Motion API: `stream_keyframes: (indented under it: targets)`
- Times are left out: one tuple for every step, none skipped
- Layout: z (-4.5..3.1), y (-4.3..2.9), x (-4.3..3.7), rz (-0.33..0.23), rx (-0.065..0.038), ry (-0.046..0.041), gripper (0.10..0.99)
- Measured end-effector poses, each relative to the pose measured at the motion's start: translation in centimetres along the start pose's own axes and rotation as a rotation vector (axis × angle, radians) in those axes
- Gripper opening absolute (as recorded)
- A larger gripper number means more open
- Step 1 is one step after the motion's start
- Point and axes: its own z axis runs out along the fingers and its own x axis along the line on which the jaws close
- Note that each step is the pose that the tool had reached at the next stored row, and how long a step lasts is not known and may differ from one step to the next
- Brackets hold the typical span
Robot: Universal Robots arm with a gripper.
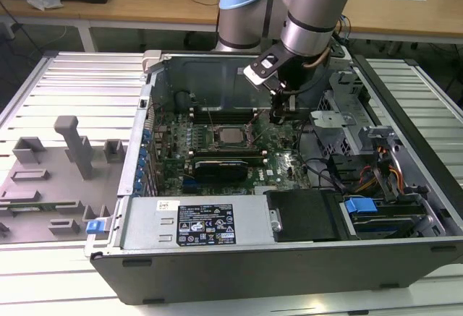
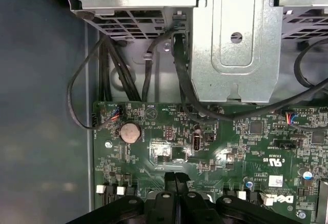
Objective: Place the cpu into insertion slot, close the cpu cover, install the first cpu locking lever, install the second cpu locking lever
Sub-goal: 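Close the cpu cover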
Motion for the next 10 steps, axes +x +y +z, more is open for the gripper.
stream_keyframes:
  targets:
    - [0.01, -0.08, 0.0, 0.0, 0.0, 0.0, 0.106]
    - [0.02, -0.21, 0.02, 0.0, 0.0, 0.0, 0.106]
    - [0.03, -0.3, 0.03, 0.0, 0.0, -0.0001, 0.106]
    - [0.04, -0.41, 0.06, 0.0, -0.001, 0.0, 0.106]
    - [0.05, -0.51, 0.07, 0.0, -0.002, -0.0001, 0.106]
    - [0.05, -0.62, 0.08, 0.0, -0.003, -0.0001, 0.106]
    - [0.06, -0.74, 0.09, 0.0, -0.004, -0.0001, 0.106]
    - [0.08, -0.88, 0.1, 0.0, -0.005, -0.0001, 0.106]
    - [0.09, -1.02, 0.11, -0.001, -0.006, -0.0001, 0.106]
    - [0.11, -1.24, 0.14, -0.001, -0.007, -0.0001, 0.106]
